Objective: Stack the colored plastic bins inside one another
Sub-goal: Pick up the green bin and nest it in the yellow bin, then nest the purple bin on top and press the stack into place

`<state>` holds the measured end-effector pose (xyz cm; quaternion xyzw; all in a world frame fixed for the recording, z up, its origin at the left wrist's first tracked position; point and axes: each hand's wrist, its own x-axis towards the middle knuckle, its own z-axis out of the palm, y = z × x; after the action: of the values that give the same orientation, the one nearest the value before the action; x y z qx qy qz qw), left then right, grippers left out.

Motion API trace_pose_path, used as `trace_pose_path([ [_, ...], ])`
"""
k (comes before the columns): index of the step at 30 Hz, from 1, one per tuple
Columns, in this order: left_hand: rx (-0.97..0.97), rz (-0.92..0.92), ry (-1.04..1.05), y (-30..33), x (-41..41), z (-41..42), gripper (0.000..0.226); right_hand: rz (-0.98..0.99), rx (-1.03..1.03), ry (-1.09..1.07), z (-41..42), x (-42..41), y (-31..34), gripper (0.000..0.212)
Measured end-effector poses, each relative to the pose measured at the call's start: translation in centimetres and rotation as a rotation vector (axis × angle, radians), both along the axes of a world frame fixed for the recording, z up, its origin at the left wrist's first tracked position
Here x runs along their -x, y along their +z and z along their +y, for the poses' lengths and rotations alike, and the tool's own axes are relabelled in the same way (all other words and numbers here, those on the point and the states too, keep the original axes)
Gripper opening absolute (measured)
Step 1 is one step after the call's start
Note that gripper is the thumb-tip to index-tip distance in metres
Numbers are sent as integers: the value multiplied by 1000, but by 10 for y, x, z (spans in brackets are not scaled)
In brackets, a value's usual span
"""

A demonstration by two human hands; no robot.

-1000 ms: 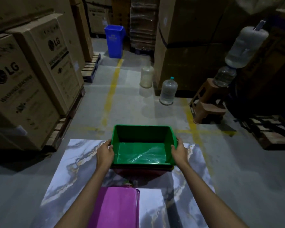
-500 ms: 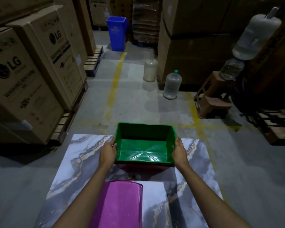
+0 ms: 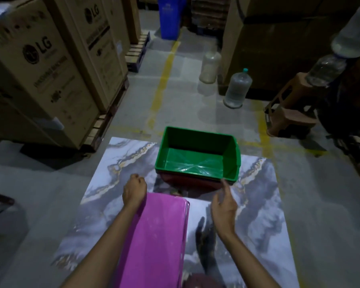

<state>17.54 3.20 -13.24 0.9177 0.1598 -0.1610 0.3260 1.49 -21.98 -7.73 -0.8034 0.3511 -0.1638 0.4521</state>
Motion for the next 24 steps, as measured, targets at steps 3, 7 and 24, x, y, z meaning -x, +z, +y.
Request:
trace_pose_path([
  [3,-23,179,29,-6,20,9,58,383,-269,129,38,2,-22,44],
  [7,12,285,12,-5,32,19,81,619,-440,278,66,-3,-30,72],
  [24,358,282,259,142,48,171,50,229,-483,584,156,-37,56,70],
])
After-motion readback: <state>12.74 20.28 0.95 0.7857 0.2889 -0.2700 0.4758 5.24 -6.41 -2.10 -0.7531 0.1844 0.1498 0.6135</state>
